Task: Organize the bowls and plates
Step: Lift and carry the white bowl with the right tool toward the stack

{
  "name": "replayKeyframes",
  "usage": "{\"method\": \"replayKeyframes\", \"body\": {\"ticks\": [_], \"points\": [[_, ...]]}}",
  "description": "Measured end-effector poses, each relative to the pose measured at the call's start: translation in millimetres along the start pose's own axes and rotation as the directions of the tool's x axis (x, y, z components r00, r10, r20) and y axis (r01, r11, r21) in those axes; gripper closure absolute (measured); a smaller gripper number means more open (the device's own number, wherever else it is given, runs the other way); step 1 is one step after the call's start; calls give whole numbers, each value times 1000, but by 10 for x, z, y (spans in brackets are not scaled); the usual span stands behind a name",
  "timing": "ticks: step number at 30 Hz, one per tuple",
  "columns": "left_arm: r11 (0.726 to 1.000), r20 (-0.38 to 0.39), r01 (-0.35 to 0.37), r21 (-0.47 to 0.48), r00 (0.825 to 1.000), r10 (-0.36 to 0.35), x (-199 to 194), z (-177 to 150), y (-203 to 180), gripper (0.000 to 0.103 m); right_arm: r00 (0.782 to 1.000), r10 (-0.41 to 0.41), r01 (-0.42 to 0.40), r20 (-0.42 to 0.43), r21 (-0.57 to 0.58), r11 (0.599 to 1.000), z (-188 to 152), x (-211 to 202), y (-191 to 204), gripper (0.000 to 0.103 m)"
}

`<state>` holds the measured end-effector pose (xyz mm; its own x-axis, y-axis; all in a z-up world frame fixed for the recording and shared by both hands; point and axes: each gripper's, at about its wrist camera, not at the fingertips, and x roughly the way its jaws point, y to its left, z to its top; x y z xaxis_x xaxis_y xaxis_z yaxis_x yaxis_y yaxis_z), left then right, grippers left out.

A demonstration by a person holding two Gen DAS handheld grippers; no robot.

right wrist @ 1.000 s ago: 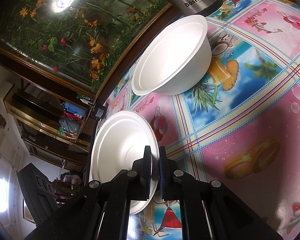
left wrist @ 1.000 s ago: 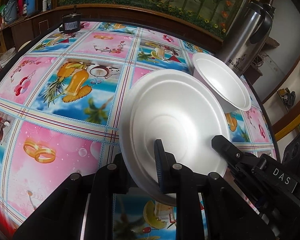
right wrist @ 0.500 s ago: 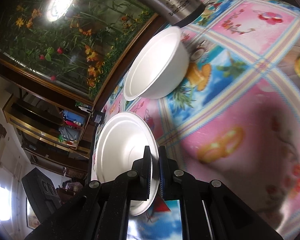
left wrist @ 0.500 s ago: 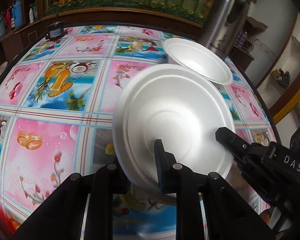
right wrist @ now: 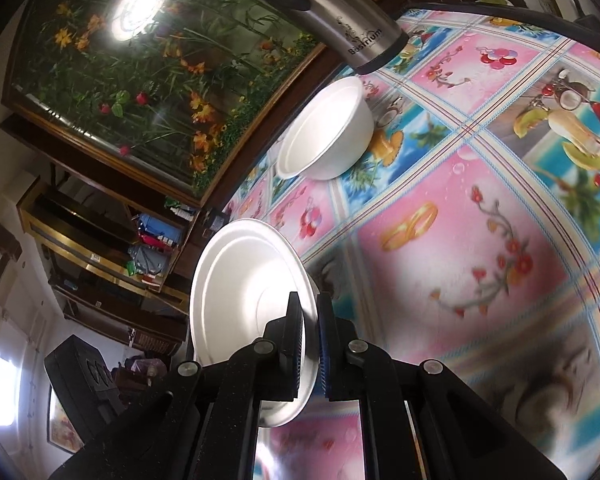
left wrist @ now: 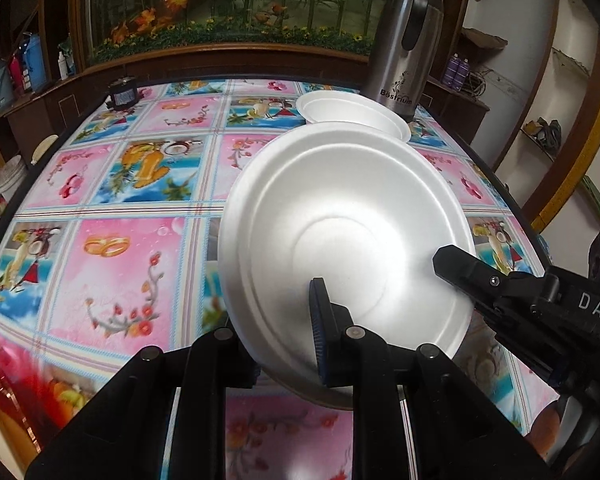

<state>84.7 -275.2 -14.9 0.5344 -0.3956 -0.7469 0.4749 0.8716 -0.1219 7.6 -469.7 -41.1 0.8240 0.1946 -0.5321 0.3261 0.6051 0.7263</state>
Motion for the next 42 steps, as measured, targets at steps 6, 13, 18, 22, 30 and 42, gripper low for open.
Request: {"method": "replayKeyframes", "body": {"ticks": [6,13,18,22,30,42], "points": [[999,53,-42,15,998,41,-371,-112,109,85,999,35,-36,-3,-36,999,-226,-171,198,96],[998,87,-61,21,994,59,-647,-232,194,85,998,64,-64,-3,-71,995,-440,-328,410,96],[997,98,-72,26,993,69,-760,-336,235,85,997,72,-73,-7,-85,994,-551,-398,467,96],[996,112,-84,33,990,80,-871,-423,264,85,997,77,-78,-11,-93,993,-621,-446,496,96],[994,134,-102,31,986,97,-1065,-581,361,84,995,92,-95,-29,-119,988,-812,-535,597,96],[988,185,-156,-4,971,154,-1363,-731,718,84,989,129,-140,-72,-175,975,-1095,-478,914,96]]}}
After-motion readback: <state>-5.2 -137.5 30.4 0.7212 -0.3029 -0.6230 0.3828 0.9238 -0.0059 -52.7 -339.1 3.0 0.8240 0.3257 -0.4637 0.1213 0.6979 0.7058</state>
